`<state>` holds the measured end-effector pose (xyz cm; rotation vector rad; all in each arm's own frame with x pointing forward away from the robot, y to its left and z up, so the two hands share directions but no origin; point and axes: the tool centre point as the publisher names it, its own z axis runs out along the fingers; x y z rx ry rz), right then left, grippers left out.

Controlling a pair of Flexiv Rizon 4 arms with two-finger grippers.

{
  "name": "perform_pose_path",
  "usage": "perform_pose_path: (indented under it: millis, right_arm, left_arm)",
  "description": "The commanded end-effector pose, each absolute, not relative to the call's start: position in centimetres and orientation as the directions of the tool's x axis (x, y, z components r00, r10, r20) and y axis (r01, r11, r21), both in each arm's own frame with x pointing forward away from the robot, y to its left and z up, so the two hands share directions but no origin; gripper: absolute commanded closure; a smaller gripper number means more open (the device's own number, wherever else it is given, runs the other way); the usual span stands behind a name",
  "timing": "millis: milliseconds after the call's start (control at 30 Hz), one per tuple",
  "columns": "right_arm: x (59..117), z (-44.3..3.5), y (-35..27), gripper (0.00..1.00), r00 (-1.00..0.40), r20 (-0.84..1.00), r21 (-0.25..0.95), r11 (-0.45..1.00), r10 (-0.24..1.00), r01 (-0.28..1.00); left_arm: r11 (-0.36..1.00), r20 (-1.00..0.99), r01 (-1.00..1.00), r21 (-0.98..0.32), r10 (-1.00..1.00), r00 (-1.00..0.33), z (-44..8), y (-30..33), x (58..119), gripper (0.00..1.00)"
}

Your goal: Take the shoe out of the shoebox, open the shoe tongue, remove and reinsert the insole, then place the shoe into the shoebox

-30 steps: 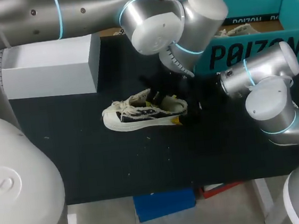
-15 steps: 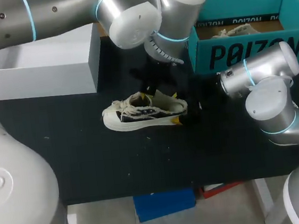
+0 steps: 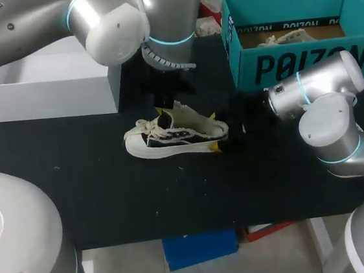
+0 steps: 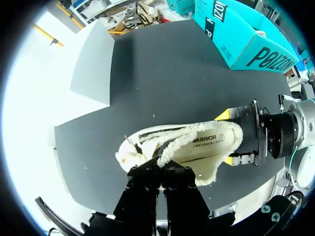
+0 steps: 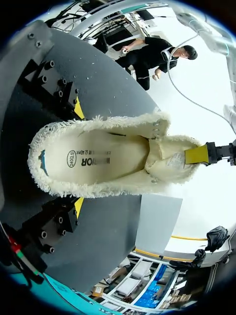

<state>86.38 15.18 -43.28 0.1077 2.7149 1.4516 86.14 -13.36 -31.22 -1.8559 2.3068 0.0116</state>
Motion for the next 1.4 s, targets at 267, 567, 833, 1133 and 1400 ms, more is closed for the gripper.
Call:
perform_pose_path:
  millis: [267,567,833,1133,1400]
  right_arm:
    - [86.4,-43.5,15.4,1.0,-0.996,-0.02,0.83,0.557,0.092,0.035]
    - [86.4,-43.5,15.4,1.0,-0.996,-0.02,0.83,0.557,0.092,0.035]
    - [86.4,-43.5,15.4,1.0,-0.996,-0.02,0.83,0.557,0.092,0.035]
    - [86.4,-43.5,15.4,1.0,-0.996,-0.02,0.83,0.557,0.092,0.035]
    - [86.4,-43.5,15.4,1.0,-0.996,-0.02,0.83,0.557,0.092,0.035]
  left_arm:
    - [0.149,0.108,-0.968,-0.2,-0.979,-0.173,-32.5,-10.0,85.3,1.0]
    - [0.102,0.197,-0.961,-0.256,-0.968,-0.155,-32.7,-8.5,84.8,1.0]
    - [0.083,0.224,-0.963,-0.255,-0.964,-0.142,-33.3,-7.6,84.5,1.0]
    - [0.073,0.25,-0.967,-0.244,-0.959,-0.136,-35.0,-7.0,84.8,1.0]
    - [0.103,0.279,-0.966,-0.235,-0.945,-0.169,-35.6,-7.0,85.4,0.0]
